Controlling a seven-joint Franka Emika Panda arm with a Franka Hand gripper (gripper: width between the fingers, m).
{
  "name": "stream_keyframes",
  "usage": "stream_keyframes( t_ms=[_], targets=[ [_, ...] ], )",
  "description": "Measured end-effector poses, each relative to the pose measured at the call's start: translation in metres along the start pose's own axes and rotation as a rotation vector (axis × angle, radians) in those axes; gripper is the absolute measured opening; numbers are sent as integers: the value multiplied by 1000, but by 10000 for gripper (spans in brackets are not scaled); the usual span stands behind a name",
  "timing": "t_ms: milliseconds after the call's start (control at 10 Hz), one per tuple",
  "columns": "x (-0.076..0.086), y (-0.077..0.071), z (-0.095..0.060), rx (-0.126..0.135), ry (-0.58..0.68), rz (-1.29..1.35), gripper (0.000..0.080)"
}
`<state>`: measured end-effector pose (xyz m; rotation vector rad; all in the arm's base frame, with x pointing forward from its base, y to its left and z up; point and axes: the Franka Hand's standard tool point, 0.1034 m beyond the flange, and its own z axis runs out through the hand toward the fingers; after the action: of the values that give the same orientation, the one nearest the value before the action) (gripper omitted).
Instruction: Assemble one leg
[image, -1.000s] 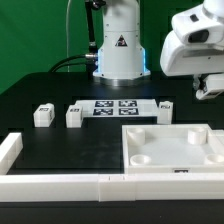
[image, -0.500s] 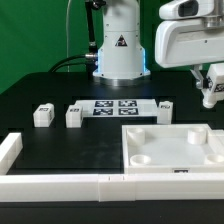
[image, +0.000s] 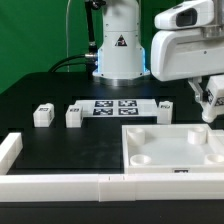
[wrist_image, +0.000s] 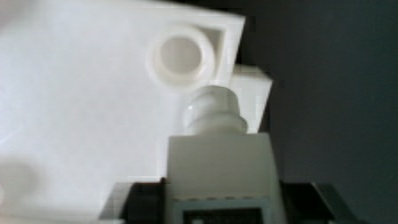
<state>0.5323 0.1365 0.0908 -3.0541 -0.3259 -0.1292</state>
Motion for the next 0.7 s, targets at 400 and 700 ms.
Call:
stream_keyframes(
  t_ms=[400,700],
  targets=[
    [24,9,6,1,18,15,290],
    [38,11,1,-6,157,12,290]
  ],
)
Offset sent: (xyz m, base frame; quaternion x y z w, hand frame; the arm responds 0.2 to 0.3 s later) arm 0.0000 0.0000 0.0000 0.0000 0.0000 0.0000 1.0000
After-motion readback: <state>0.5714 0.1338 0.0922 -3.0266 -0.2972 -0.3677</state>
